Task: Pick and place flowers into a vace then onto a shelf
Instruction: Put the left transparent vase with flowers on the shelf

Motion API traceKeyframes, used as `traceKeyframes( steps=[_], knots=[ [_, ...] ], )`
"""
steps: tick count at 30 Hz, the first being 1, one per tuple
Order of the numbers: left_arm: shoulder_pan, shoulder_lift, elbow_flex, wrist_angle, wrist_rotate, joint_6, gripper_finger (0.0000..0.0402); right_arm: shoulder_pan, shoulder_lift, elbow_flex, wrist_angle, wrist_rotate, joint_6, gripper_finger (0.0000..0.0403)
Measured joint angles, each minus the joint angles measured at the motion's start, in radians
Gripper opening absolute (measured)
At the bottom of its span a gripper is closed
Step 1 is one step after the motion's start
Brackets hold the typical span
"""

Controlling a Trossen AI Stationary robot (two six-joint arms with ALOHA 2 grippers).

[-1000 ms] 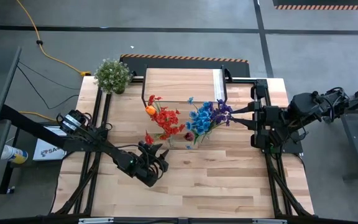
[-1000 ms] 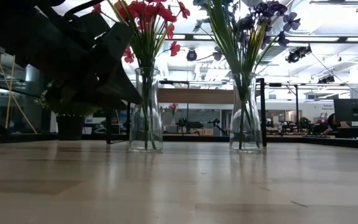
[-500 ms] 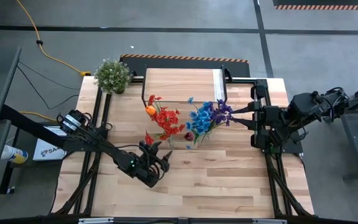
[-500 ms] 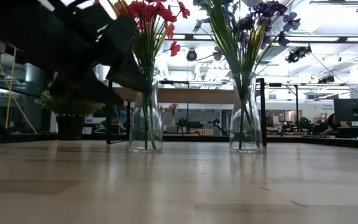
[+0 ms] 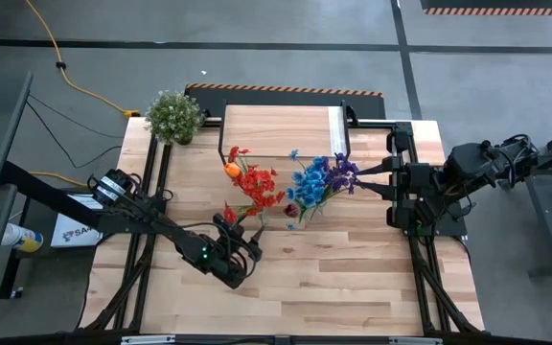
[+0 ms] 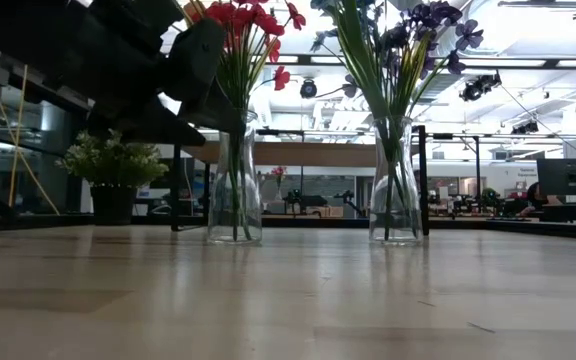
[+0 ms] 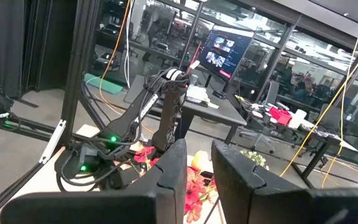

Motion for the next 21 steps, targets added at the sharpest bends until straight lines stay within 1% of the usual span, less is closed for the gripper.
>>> traceKeyframes(
  steps=[6, 10, 16, 21],
  knots=[
    [0.029, 0.000, 0.000, 0.002, -0.015, 0.020, 0.0353, 0.000, 0.000, 0.000, 0.000, 0.000, 0.001, 0.0067],
    [0.071, 0.000, 0.000, 0.008, 0.013, 0.064, 0.0351, 0.000, 0.000, 0.000, 0.000, 0.000, 0.002, 0.0067],
    [0.120, 0.000, 0.000, 0.024, 0.017, 0.097, 0.0349, 0.000, 0.000, 0.000, 0.000, 0.000, 0.003, 0.0067],
    [0.140, 0.000, 0.000, 0.029, 0.046, 0.094, 0.0349, 0.000, 0.000, 0.000, 0.000, 0.000, 0.002, 0.0067]
  ],
)
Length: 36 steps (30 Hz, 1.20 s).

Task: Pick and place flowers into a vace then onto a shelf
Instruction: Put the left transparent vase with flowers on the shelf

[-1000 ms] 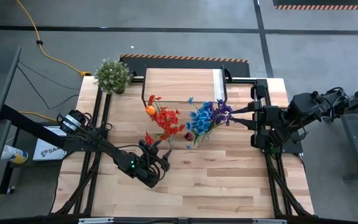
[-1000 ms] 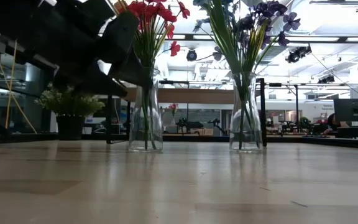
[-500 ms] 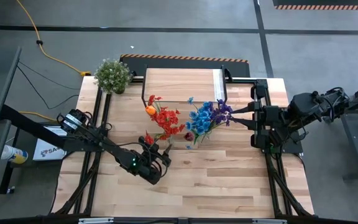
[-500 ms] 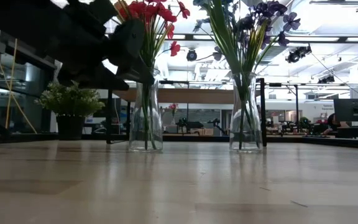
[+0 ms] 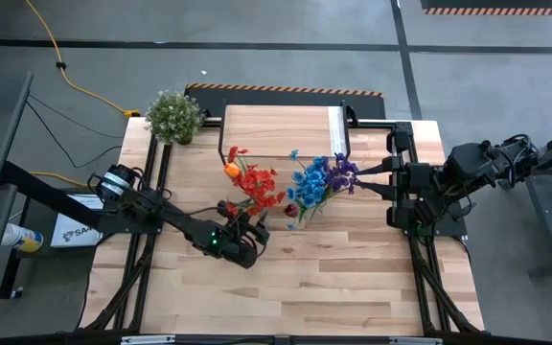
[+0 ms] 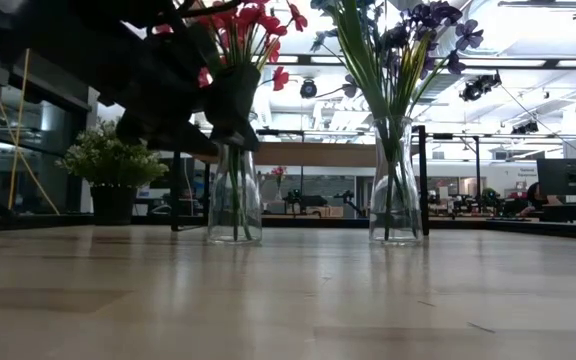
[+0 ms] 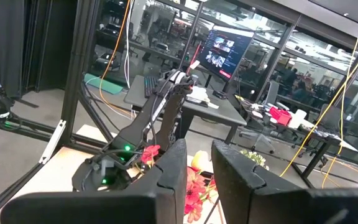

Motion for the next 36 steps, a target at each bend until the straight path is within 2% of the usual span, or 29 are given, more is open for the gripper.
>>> traceKeyframes(
  steps=[8, 36],
  knots=[
    [0.004, 0.000, 0.000, 0.002, 0.052, -0.002, 0.0349, 0.000, 0.000, 0.000, 0.000, 0.000, -0.001, 0.0067],
    [0.005, 0.000, 0.000, -0.005, 0.044, -0.003, 0.0349, 0.000, 0.000, 0.000, 0.000, 0.000, -0.002, 0.0067]
  ],
)
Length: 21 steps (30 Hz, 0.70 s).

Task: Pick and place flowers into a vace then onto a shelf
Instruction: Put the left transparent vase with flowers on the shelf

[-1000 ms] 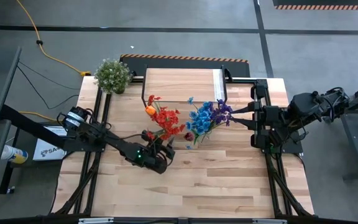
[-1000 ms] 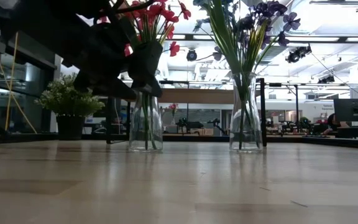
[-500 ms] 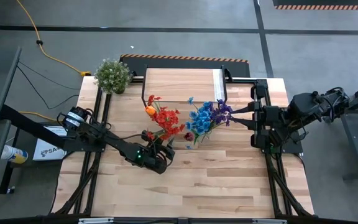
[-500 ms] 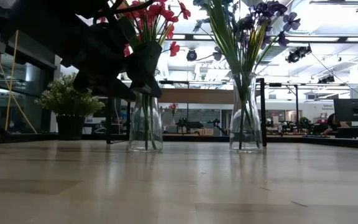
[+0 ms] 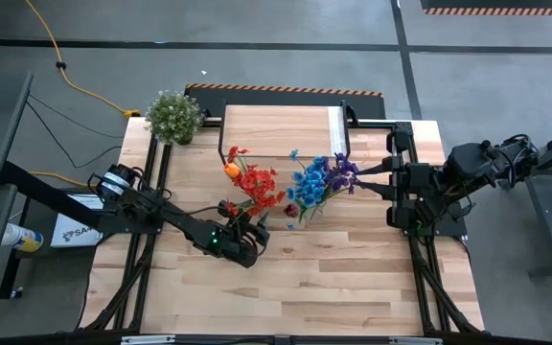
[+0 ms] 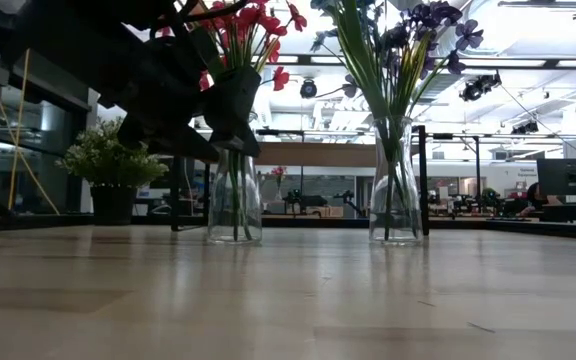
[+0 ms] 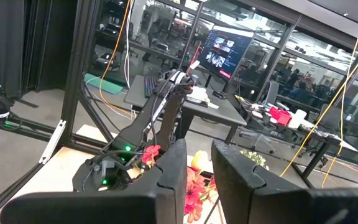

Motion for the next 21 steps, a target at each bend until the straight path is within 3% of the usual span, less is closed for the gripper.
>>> traceKeyframes(
  steps=[13, 17, 21],
  knots=[
    [0.048, 0.000, 0.000, 0.010, 0.067, -0.001, 0.0342, 0.000, 0.000, 0.000, 0.000, 0.000, 0.001, 0.0067],
    [0.046, 0.000, 0.000, 0.014, 0.073, -0.001, 0.0299, 0.000, 0.000, 0.000, 0.000, 0.000, 0.000, 0.0067],
    [0.047, 0.000, 0.000, 0.036, 0.073, 0.008, 0.0229, 0.000, 0.000, 0.000, 0.000, 0.000, 0.000, 0.0067]
  ],
)
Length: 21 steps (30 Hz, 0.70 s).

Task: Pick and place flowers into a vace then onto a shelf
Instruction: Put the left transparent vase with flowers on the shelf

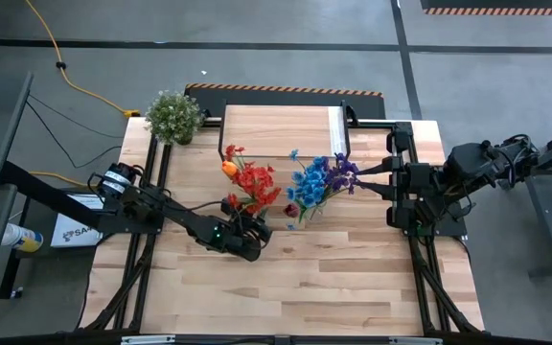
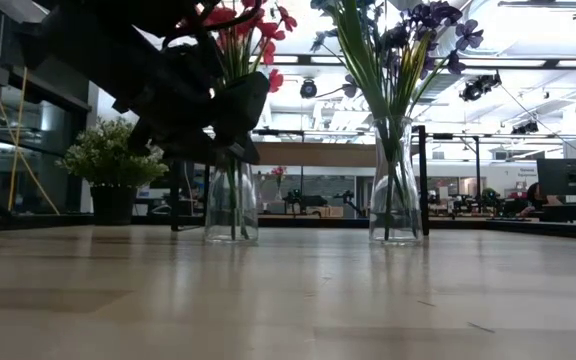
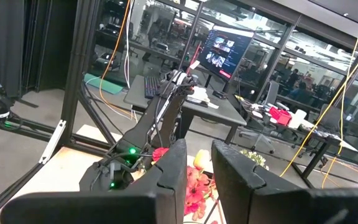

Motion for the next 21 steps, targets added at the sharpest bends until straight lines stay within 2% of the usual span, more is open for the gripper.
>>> traceKeyframes(
  steps=[2, 16, 21],
  knots=[
    [0.000, 0.000, 0.000, 0.000, -0.008, 0.001, 0.0205, 0.000, 0.000, 0.000, 0.000, 0.000, 0.000, 0.0067],
    [-0.002, -0.008, -0.001, 0.016, -0.042, -0.006, 0.0205, 0.000, 0.000, 0.000, -0.001, 0.000, 0.000, 0.0067],
    [-0.002, -0.039, 0.017, 0.005, -0.061, 0.070, 0.0205, 0.000, 0.000, 0.000, -0.007, 0.000, -0.001, 0.0067]
  ],
)
